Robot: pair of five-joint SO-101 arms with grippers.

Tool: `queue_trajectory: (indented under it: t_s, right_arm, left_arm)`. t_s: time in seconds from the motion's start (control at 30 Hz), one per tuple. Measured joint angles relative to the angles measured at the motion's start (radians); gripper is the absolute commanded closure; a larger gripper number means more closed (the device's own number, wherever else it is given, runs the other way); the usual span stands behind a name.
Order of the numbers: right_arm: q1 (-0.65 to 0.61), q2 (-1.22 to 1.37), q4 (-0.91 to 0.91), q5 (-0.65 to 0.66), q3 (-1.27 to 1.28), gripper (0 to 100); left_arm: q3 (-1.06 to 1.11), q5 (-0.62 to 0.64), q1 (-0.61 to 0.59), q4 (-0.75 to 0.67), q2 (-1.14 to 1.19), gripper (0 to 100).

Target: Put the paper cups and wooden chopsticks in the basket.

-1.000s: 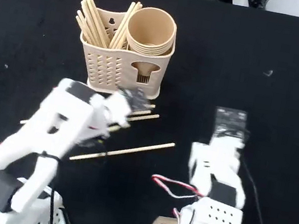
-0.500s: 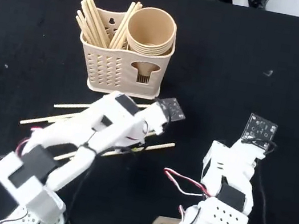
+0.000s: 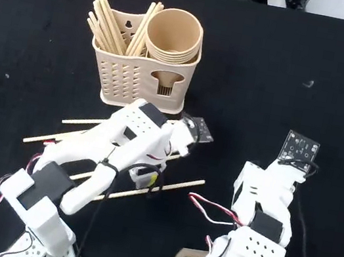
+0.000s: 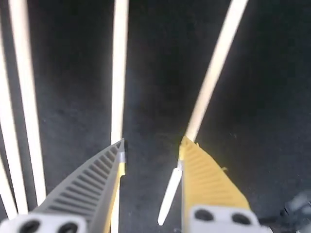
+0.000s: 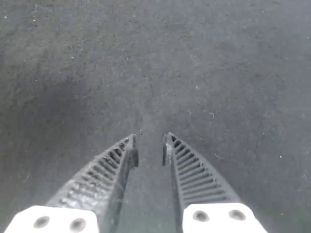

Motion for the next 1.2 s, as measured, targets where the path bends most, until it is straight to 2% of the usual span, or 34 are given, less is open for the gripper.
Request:
queue_trajectory:
  t_s: [0.17, 0.3, 0.67, 0.97, 1.2]
  right_arm:
    - [-0.025, 0.000, 0.000, 0.002, 0.000, 90.0]
    - [-0.031, 0.000, 0.000, 0.000, 0.000, 90.1]
    - [-0.031, 0.000, -0.002, 0.015, 0.000, 90.2]
    - [-0.031, 0.000, -0.003, 0.015, 0.000, 90.2]
    - [-0.031, 0.000, -0.003, 0.015, 0.000, 90.2]
  left_arm:
    - [0.006, 0.015, 0.002, 0.037, -0.081, 75]
    - [0.069, 0.041, 0.002, 0.037, -0.126, 75]
    - [0.261, 0.046, 0.017, -0.259, -0.138, 75]
    - [0.261, -0.046, -0.118, -0.322, -0.138, 75]
    - [0.261, -0.055, -0.132, -0.325, -0.138, 75]
